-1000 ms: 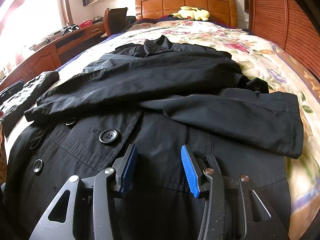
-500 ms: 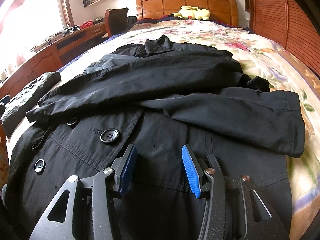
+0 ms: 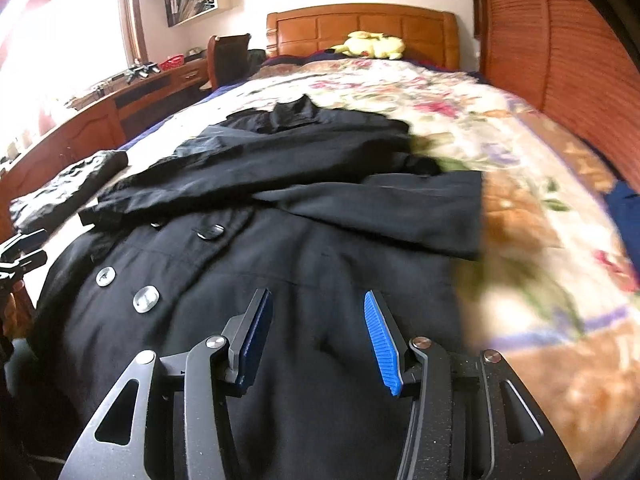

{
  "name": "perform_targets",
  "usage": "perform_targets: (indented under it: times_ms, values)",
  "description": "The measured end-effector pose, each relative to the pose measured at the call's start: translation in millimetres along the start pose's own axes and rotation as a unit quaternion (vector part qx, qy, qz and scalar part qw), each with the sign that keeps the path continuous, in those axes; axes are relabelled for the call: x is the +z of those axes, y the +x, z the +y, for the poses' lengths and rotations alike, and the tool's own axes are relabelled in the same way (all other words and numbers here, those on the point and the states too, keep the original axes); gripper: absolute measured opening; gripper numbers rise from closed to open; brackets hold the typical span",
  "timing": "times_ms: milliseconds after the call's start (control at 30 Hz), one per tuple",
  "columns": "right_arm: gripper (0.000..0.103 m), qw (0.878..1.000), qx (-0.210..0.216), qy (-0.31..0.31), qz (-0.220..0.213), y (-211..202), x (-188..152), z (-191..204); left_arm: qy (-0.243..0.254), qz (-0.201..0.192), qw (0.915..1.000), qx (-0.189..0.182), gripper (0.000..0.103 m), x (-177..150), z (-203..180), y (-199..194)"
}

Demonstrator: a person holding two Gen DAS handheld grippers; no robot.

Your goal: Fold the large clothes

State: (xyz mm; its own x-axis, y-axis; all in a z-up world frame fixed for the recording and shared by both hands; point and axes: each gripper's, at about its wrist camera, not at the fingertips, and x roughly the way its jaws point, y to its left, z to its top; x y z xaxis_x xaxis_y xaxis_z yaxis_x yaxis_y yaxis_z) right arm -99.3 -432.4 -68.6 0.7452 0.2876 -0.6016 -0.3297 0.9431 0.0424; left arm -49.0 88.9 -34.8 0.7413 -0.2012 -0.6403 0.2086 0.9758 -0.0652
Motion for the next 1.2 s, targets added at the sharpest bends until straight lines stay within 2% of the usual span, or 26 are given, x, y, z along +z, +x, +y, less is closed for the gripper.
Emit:
perform_targets:
  times_ms: [100,233,400,600,1000,1100,1200]
  values:
    - [0.051,1.000,-0.024,0.006,-0.006,-18.6,-8.3,-10.2,0.006,0.009,0.9998,-0.015,0.087,-7.4,-6.6,1.6]
    - [0.064,0.999,-0.039,-0.001,-0.003,-29.0,-18.1,-9.0,0.009,0.022,0.9996,-0.017,0.083,-13.5,-11.2,4.0]
    - [0.065,0.999,-0.036,0.005,0.029,-26.6,-33.5,-12.4,0.006,0.029,0.9994,-0.018,0.082,-20.7,-10.5,3.4]
    - [0.065,0.998,-0.028,0.021,0.047,-30.2,-41.5,-17.1,0.003,0.033,0.9993,-0.016,0.076,-26.5,-6.2,1.3]
    - [0.064,0.998,-0.001,0.015,0.053,-29.8,-49.8,-24.5,0.001,0.032,0.9995,-0.007,0.053,-34.9,-5.4,-3.7]
    - [0.060,0.998,0.005,0.014,0.056,-27.5,-51.4,-22.4,-0.005,0.031,0.9995,-0.008,0.049,-36.6,-3.0,-6.1]
    - [0.047,0.998,0.014,0.010,0.059,-28.1,-50.2,-21.2,-0.009,0.033,0.9994,-0.009,0.049,-38.5,-2.2,-8.4]
